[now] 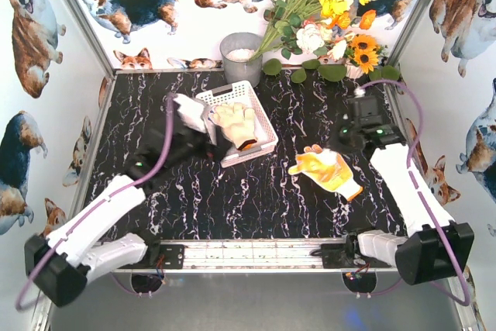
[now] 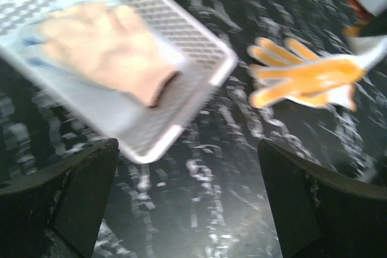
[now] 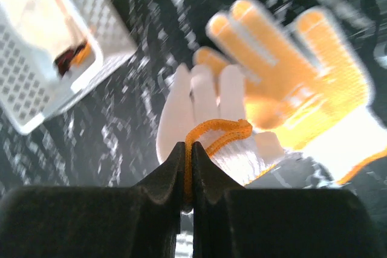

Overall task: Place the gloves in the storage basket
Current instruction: Pick up the glove from the center of the board, then place the glove at the center of the board.

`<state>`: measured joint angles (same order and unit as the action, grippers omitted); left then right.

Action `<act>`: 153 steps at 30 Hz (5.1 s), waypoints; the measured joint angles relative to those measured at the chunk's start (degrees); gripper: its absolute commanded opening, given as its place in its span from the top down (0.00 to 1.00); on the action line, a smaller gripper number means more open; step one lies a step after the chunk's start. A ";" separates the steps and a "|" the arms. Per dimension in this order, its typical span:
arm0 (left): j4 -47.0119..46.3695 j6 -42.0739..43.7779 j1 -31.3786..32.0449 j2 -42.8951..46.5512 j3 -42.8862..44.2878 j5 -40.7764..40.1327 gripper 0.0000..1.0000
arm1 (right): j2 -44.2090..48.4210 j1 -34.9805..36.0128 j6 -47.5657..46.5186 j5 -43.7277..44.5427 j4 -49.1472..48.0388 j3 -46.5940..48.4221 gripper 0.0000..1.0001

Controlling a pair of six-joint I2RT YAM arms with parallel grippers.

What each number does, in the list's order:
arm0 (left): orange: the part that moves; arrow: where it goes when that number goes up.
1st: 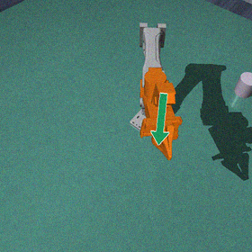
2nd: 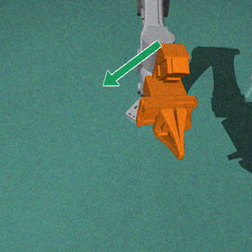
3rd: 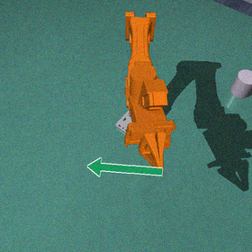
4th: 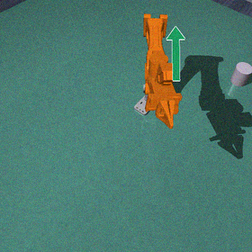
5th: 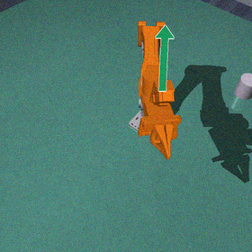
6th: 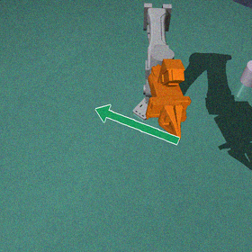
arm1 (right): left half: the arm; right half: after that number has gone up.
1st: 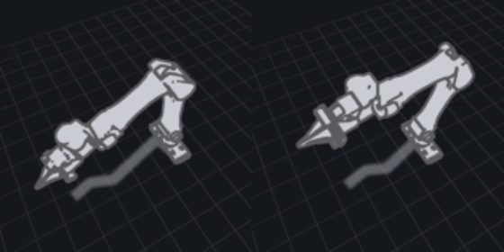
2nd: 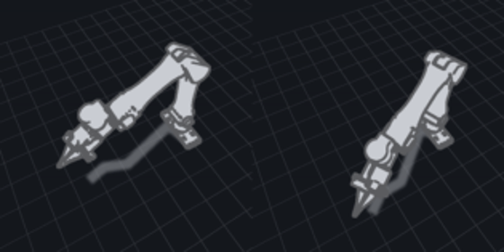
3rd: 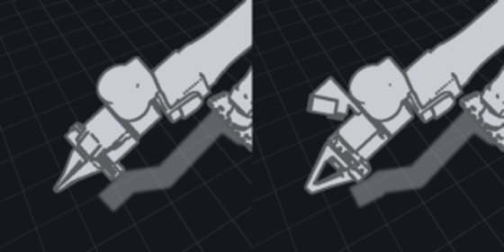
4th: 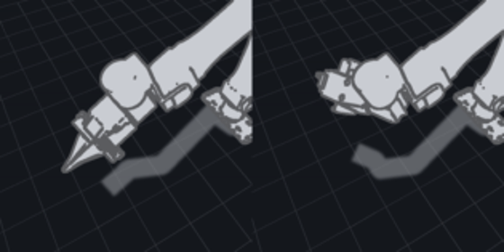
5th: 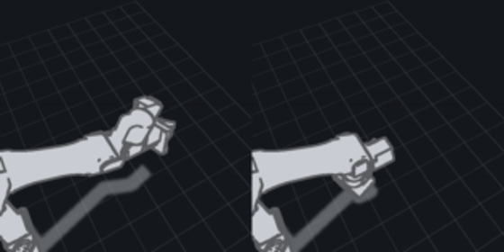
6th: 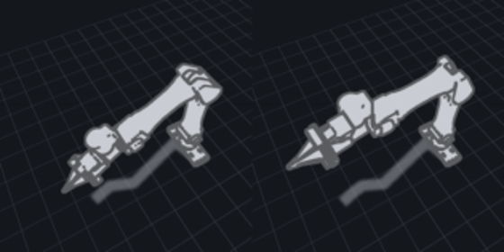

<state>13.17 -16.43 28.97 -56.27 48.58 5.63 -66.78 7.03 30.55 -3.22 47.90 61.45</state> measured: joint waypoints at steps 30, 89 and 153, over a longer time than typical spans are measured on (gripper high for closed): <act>-22.60 -6.05 29.18 -22.75 5.09 2.69 0.79 | 4.15 18.05 12.63 -20.37 -1.51 0.28 1.00; -10.47 -9.51 16.92 -5.11 4.66 23.74 0.55 | 10.40 16.11 5.53 -54.40 -29.42 -10.25 1.00; -18.64 -48.72 32.70 -11.93 -26.08 -6.03 0.37 | 23.69 39.78 36.96 -2.60 -12.79 -41.86 0.51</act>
<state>-5.48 -65.14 61.67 -68.20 22.50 -0.40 -43.09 46.81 67.51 -5.82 35.11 19.59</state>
